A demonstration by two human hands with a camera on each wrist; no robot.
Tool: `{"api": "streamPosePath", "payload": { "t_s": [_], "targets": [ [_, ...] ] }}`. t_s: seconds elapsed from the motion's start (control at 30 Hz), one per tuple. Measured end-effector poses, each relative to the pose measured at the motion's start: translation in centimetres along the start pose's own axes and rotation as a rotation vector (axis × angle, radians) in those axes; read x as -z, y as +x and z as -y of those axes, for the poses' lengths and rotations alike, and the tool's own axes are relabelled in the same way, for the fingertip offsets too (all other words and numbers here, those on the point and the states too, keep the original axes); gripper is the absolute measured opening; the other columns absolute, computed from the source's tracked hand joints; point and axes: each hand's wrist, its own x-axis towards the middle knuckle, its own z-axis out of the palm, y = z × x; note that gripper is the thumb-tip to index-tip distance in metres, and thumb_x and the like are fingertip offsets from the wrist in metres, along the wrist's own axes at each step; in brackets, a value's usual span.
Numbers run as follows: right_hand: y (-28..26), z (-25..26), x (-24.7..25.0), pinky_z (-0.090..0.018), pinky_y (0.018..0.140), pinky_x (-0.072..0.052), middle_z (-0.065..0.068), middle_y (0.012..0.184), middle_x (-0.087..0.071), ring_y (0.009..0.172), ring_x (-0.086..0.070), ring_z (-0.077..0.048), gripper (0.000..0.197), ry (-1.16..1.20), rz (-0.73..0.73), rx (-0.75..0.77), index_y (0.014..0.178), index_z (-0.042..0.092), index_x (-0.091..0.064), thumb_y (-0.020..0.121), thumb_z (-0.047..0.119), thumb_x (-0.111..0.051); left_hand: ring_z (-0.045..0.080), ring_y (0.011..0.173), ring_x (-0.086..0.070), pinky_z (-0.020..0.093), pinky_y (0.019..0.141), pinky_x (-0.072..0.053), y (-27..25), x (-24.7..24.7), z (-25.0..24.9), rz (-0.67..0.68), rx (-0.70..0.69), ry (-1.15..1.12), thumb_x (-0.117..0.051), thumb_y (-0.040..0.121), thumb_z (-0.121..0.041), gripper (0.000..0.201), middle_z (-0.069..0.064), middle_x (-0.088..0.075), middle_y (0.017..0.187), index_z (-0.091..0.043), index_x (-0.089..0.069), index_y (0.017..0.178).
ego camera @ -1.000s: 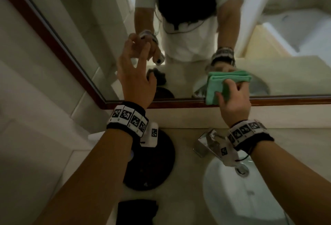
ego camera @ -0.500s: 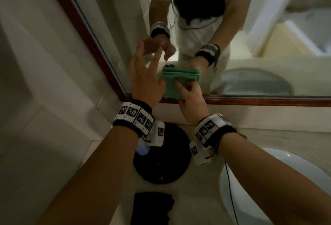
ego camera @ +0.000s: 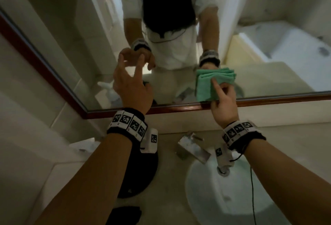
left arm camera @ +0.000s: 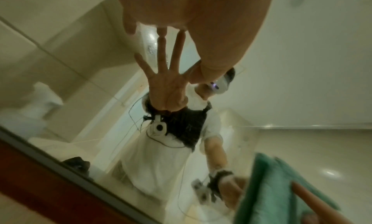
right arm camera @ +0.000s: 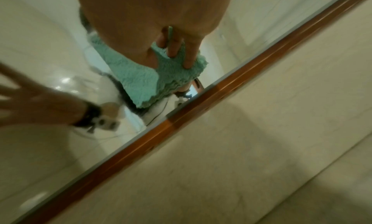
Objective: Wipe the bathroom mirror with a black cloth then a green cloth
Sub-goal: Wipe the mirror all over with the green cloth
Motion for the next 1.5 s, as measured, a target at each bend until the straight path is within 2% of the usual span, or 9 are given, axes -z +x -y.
{"api": "streamPosePath", "payload": {
  "t_s": [0.2, 0.33, 0.53, 0.67, 0.77, 1.0, 1.17, 1.37, 1.5],
  "targets": [
    [2.3, -7.3, 7.3, -0.043, 0.114, -0.034, -0.026, 0.143, -0.03, 0.127, -0.041, -0.041, 0.082, -0.06, -0.179, -0.207, 0.158, 0.025, -0.015, 0.092, 0.011, -0.062, 0.03, 0.142, -0.025, 0.052, 0.109, -0.038, 1.3, -0.8, -2.5, -0.1, 0.084, 0.059, -0.072, 0.077, -0.015, 0.09, 0.012, -0.011, 0.163, -0.036, -0.027, 0.153],
    [3.7, -7.7, 9.4, -0.049, 0.114, -0.034, -0.023, 0.146, -0.027, 0.129, -0.038, -0.04, 0.085, -0.04, -0.205, -0.27, 0.158, 0.03, -0.009, 0.093, 0.026, -0.063, 0.03, 0.146, -0.019, 0.048, 0.115, -0.028, 1.3, -1.0, -3.2, -0.071, 0.144, 0.041, -0.073, 0.077, -0.015, 0.093, 0.012, -0.01, 0.163, -0.032, -0.026, 0.154],
    [7.2, 1.1, 9.3, -0.041, 0.098, -0.045, -0.023, 0.132, -0.038, 0.113, -0.044, -0.036, 0.073, -0.095, -0.196, 0.078, 0.155, 0.028, -0.027, 0.092, 0.023, -0.063, 0.021, 0.139, -0.031, 0.033, 0.113, -0.037, 2.0, 0.7, -5.1, -0.016, 0.175, 0.008, -0.077, 0.074, -0.011, 0.084, 0.009, -0.015, 0.159, -0.023, -0.038, 0.147],
    [10.1, 8.1, 8.7, -0.049, 0.093, -0.049, -0.025, 0.125, -0.044, 0.11, -0.046, -0.043, 0.06, -0.141, -0.159, 0.327, 0.152, 0.027, -0.036, 0.093, 0.03, -0.047, 0.027, 0.137, -0.037, 0.044, 0.108, -0.044, 2.9, 2.0, -5.5, -0.002, 0.168, 0.008, -0.08, 0.066, -0.013, 0.078, 0.004, -0.02, 0.156, -0.026, -0.046, 0.136],
    [11.5, 9.4, 9.5, -0.051, 0.088, -0.051, -0.023, 0.12, -0.045, 0.107, -0.047, -0.043, 0.059, -0.187, -0.194, 0.368, 0.153, 0.027, -0.034, 0.094, 0.036, -0.04, 0.028, 0.136, -0.037, 0.046, 0.107, -0.044, 4.4, 3.3, -6.1, -0.024, 0.091, 0.063, -0.078, 0.061, -0.017, 0.073, 0.006, -0.029, 0.152, -0.025, -0.05, 0.128],
    [14.6, 6.5, 15.7, -0.043, 0.091, -0.046, -0.023, 0.124, -0.043, 0.105, -0.047, -0.036, 0.066, -0.117, -0.387, 0.241, 0.156, 0.026, -0.026, 0.097, 0.031, -0.055, 0.022, 0.137, -0.028, 0.034, 0.111, -0.033, 6.6, 5.5, -9.0, -0.082, -0.009, 0.073, -0.073, 0.071, -0.011, 0.088, 0.005, -0.024, 0.157, -0.034, -0.037, 0.147],
    [16.1, 5.6, 20.0, -0.046, 0.095, -0.046, -0.02, 0.132, -0.039, 0.113, -0.046, -0.036, 0.065, -0.059, -0.453, 0.106, 0.151, 0.031, -0.03, 0.093, 0.036, -0.059, 0.027, 0.132, -0.04, 0.05, 0.096, -0.051, 6.9, 5.5, -9.5, -0.002, -0.007, 0.076, -0.074, 0.07, -0.015, 0.093, 0.007, -0.02, 0.158, -0.035, -0.032, 0.15],
    [16.4, 6.4, 20.6, -0.047, 0.095, -0.046, -0.018, 0.135, -0.039, 0.118, -0.045, -0.036, 0.055, -0.046, -0.422, 0.062, 0.141, 0.029, -0.04, 0.091, 0.028, -0.063, 0.034, 0.139, -0.032, 0.05, 0.104, -0.044, 7.0, 6.0, -9.6, 0.036, -0.013, 0.144, -0.076, 0.072, -0.022, 0.094, 0.013, -0.02, 0.16, -0.028, -0.03, 0.153],
    [16.5, 7.3, 20.2, -0.051, 0.086, -0.052, -0.018, 0.128, -0.045, 0.109, -0.05, -0.036, 0.034, -0.091, -0.403, 0.117, 0.125, 0.024, -0.053, 0.092, 0.02, -0.054, 0.036, 0.14, -0.033, 0.056, 0.105, -0.041, 6.9, 6.6, -9.8, 0.092, 0.009, 0.21, -0.072, 0.072, -0.033, 0.087, 0.012, -0.019, 0.161, -0.03, -0.034, 0.15]
  ]
}}
